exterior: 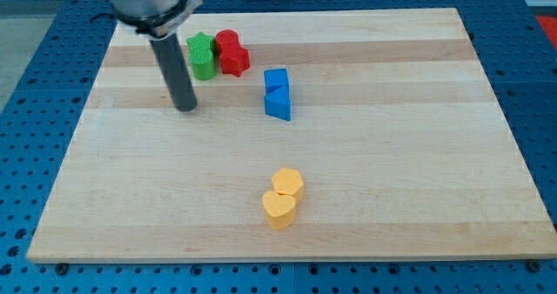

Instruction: Slide the green circle along with the green star slightly up

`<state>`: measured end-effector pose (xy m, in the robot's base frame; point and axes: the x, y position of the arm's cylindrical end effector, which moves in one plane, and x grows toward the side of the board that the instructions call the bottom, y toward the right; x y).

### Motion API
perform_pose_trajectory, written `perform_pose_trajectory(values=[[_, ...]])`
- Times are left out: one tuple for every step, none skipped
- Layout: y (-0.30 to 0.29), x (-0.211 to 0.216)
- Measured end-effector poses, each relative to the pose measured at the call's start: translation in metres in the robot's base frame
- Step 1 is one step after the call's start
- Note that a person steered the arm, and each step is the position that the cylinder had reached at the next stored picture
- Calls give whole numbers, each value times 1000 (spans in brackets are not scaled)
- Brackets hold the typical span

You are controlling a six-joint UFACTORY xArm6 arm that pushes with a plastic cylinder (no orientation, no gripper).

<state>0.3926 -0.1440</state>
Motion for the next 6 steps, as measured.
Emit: perform_pose_trajectory(values=[[4,-23],[4,-41],[4,-59],[2,-78],[0,-95],[0,-102]])
